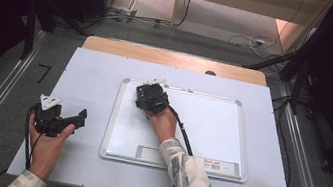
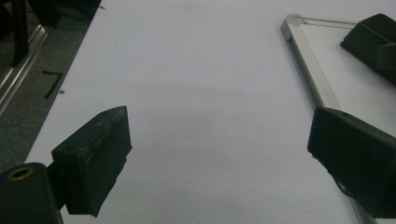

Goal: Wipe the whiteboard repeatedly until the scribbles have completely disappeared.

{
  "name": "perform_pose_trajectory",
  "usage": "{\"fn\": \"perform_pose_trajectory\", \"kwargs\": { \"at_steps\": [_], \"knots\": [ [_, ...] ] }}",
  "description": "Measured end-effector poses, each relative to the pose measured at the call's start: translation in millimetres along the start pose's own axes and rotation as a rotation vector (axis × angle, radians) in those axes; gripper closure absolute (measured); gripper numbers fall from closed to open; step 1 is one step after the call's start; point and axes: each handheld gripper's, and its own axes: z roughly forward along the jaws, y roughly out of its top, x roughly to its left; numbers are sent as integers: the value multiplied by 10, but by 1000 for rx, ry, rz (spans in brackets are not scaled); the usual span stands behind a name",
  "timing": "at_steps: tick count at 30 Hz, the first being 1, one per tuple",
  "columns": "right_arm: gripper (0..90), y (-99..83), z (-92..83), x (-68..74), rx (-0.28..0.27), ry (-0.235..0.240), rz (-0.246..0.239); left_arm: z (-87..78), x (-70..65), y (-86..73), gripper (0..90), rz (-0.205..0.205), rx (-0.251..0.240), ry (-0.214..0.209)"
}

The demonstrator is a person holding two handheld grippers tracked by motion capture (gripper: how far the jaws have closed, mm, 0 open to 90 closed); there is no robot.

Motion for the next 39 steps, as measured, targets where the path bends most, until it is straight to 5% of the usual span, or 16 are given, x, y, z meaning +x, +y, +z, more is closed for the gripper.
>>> {"fn": "perform_pose_trajectory", "kwargs": {
  "at_steps": [7, 16, 20, 39],
  "knots": [
    [386, -131, -118, 228, -10, 46, -47, 34, -30, 20, 64, 1, -1, -9],
    [385, -209, -207, 306, -8, 78, -40, 115, -109, 57, 64, 8, 2, -37],
    [386, -216, -254, 311, -24, 131, 2, 102, -78, 61, 65, 4, 1, -30],
    [385, -138, -599, 249, -78, 111, -40, 89, -92, 39, 64, 16, 3, -17]
  ]
}}
